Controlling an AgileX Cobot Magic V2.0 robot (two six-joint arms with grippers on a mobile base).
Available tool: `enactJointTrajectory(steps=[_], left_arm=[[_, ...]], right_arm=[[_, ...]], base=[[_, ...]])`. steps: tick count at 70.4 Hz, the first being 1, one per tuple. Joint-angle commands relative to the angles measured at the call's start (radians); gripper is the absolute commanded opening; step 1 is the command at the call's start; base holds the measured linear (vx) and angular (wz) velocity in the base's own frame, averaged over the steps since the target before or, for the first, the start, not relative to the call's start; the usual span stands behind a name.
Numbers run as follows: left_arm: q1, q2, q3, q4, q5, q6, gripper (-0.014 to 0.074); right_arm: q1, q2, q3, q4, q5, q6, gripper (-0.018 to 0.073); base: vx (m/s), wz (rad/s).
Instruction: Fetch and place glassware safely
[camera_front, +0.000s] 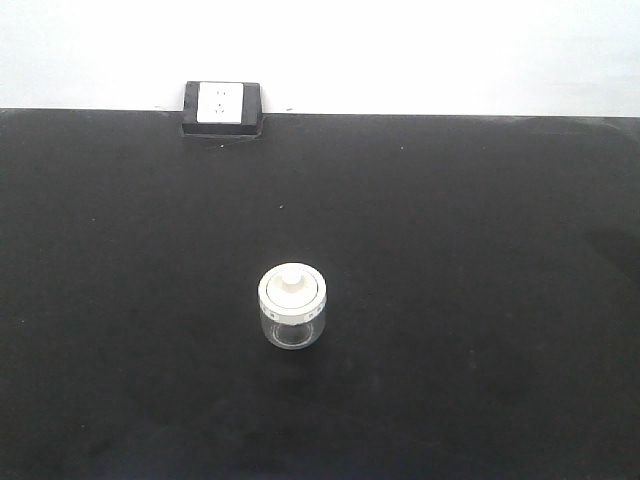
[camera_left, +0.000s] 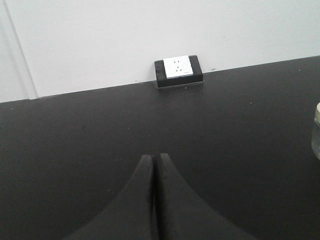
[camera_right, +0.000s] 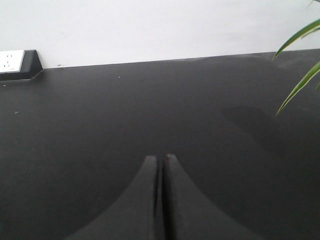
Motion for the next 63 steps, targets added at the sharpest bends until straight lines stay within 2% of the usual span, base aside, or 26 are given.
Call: enactJointTrajectory(steps=[1, 21, 30, 63], left_arm=[[-0.002, -0.012, 0.026, -0.01, -0.067, -0.01, -0.0007], [-0.002, -0.012, 0.026, -0.01, -0.067, -0.01, -0.0007], [-0.002, -0.012, 0.026, -0.01, -0.067, -0.01, -0.0007], [-0.002, -0.012, 0.026, -0.01, -0.067, -0.01, -0.0007]], right_arm=[[-0.018, 0.02, 0.021, 0.059, -0.151, -0.069, -0.0001], [-0.018, -0.063, 0.146, 0.051, -0.287, -0.069, -0.0001], [-0.018, -0.14, 0.145, 0.039, -0.259, -0.071, -0.0001], [-0.018, -0.138, 0.145, 0.039, -0.263, -0.072, -0.0001]], base=[[0.0, 0.0], [0.0, 0.0], [0.0, 0.0], [0.0, 0.0]])
